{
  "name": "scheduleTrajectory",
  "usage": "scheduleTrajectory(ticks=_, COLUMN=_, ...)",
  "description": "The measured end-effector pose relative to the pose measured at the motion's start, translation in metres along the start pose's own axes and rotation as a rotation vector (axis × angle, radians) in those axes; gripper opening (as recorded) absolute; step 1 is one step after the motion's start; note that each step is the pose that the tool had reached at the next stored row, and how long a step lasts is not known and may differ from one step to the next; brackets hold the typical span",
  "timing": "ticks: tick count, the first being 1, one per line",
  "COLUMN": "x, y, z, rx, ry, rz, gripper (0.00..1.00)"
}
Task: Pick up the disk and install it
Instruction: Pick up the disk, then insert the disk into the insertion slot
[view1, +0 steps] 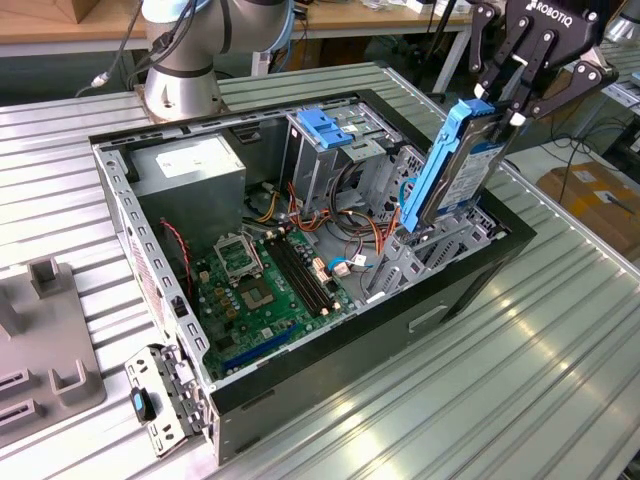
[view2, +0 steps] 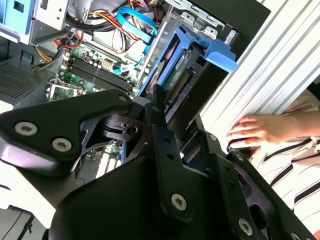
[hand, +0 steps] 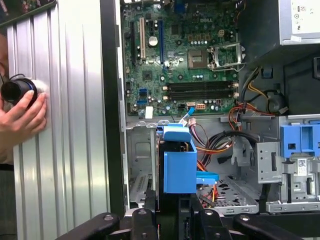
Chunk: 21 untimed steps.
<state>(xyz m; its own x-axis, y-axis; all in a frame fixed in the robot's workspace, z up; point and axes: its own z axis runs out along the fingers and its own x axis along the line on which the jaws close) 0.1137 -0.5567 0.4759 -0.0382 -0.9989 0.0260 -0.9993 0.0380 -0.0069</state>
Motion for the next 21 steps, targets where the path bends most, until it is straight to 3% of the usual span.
scheduleTrajectory(ticks=4, x=-0.0001, y=-0.0001, z=0.0009, rx=0.0000, ry=-0.0001, rz=0.000, gripper=0.35)
scheduleTrajectory(ticks=9, x=-0.0003, y=-0.0012, z=0.0074, rx=0.0001, ry=0.0001, rz=0.000, gripper=0.35)
scheduleTrajectory(ticks=14, x=-0.0004, y=-0.0039, z=0.0109, rx=0.0002, ry=0.0038, rz=-0.001, gripper=0.35)
scheduleTrajectory(ticks=21, x=-0.0007, y=-0.0040, z=0.0150, rx=0.0007, ry=0.0039, rz=-0.021, gripper=0.35)
